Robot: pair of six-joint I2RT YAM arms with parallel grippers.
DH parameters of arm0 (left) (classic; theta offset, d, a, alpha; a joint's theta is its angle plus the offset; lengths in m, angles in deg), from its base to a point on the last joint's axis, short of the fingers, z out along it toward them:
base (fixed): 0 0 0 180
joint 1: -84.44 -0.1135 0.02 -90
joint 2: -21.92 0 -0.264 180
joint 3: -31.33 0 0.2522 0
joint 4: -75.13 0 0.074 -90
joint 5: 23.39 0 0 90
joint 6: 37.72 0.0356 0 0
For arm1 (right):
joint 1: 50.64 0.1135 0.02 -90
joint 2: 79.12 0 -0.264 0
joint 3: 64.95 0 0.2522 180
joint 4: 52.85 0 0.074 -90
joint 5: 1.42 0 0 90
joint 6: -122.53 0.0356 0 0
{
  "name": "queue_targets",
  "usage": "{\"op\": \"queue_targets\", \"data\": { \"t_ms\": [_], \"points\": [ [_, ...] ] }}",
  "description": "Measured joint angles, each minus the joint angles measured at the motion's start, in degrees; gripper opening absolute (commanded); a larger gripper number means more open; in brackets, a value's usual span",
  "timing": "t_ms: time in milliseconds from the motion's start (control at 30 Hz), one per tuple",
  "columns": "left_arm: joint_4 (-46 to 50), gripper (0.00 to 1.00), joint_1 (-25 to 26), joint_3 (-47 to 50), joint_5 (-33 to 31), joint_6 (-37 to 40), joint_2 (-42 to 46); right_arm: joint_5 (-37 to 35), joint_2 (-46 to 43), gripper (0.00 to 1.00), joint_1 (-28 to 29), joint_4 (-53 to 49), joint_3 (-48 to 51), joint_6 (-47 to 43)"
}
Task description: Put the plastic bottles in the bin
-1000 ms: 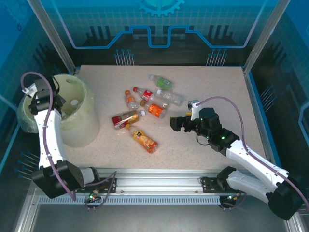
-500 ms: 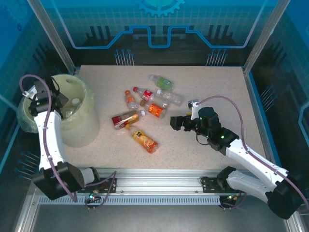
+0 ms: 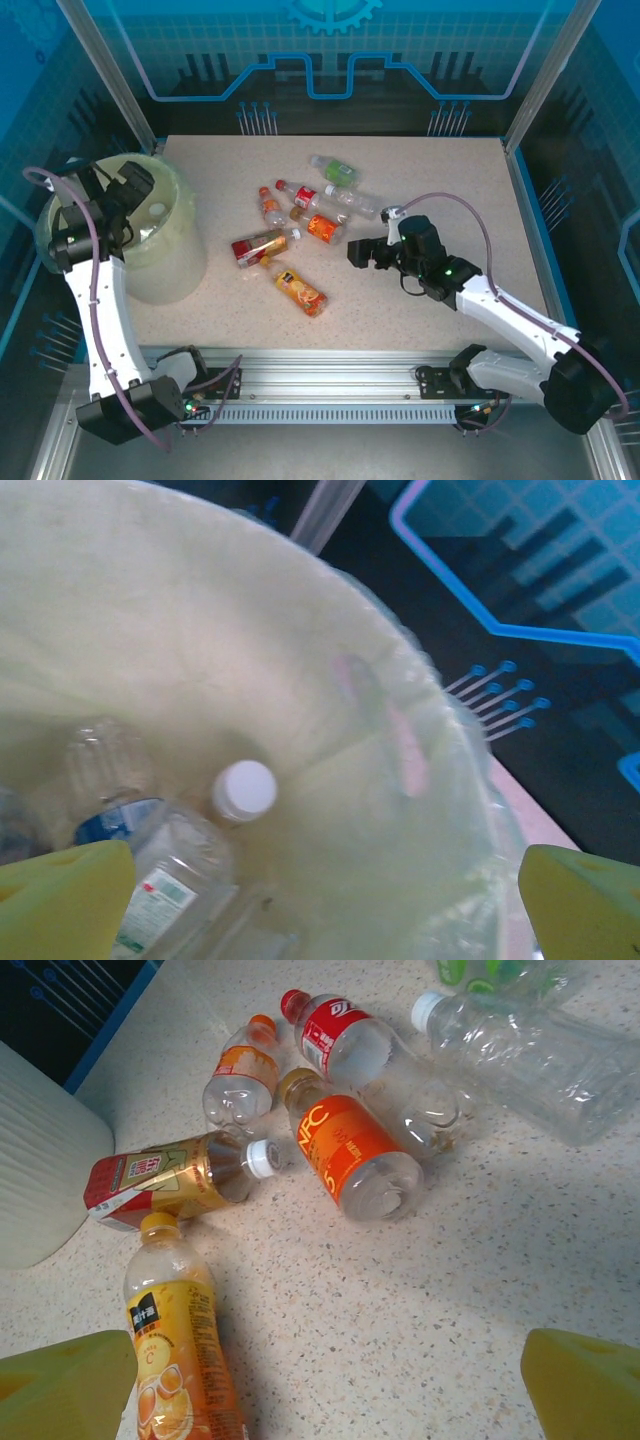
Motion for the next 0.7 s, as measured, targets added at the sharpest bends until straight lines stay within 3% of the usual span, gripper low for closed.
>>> {"op": "queue_targets", "data": {
  "t_ms": [133, 267, 467, 600, 700],
  "points": [
    [-1.14, 0.99, 6.51, -0.31, 1.62, -2.34, 2.23, 1.55, 2.12, 1.0, 0.0, 0.44, -0.09, -0.02],
    [-3.43, 0.99, 18.18, 0.02, 0.11, -6.12, 6.14, 1.73, 3.74, 1.0, 0.04, 0.42, -0.09, 0.02],
    [-5.03, 0.99, 36.39, 6.14, -8.02, -13.66, 11.37, 0.83, 3.65, 1.0, 0.07, 0.87, -0.09, 0.26],
    [-3.21, 0.99, 48.94, 11.04, -15.61, -19.65, 9.6, -0.42, 2.47, 1.0, 0.11, 1.03, -0.02, 0.68],
    [-2.47, 0.99, 55.08, 15.43, -19.12, -25.11, 6.45, -0.61, 1.11, 1.0, 0.11, 1.42, 0.2, 0.66]
  ]
}}
